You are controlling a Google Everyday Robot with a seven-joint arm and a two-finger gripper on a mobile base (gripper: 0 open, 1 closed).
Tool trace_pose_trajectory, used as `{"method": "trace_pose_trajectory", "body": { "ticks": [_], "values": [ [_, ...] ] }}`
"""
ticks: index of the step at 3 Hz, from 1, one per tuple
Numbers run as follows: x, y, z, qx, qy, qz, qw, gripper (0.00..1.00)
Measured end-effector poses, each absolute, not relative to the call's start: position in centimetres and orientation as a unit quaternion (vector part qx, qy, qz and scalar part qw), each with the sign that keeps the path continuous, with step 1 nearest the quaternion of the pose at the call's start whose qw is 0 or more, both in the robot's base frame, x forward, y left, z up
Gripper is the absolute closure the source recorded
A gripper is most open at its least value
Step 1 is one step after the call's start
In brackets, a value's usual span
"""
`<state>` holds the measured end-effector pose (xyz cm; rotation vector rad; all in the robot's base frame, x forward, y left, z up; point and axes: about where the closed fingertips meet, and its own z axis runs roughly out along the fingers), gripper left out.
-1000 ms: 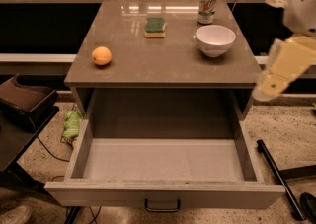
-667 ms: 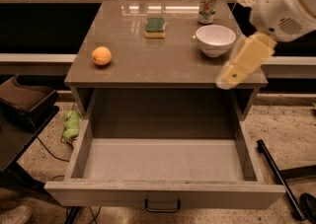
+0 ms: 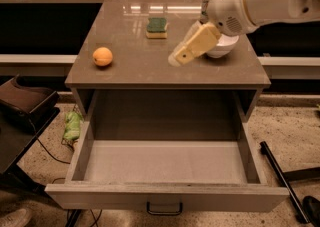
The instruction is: Place orange into top drawer
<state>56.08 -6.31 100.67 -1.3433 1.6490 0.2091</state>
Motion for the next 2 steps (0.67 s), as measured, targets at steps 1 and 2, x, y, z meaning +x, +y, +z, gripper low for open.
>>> {"method": "trace_pose_trajectory", "body": {
  "ticks": [1, 2],
  "values": [
    [56.26, -6.42, 100.96, -0.548, 0.676, 0.082, 0.485, 0.00],
    [56.98, -5.51, 100.50, -0.554, 0.677, 0.085, 0.476, 0.00]
  ]
}}
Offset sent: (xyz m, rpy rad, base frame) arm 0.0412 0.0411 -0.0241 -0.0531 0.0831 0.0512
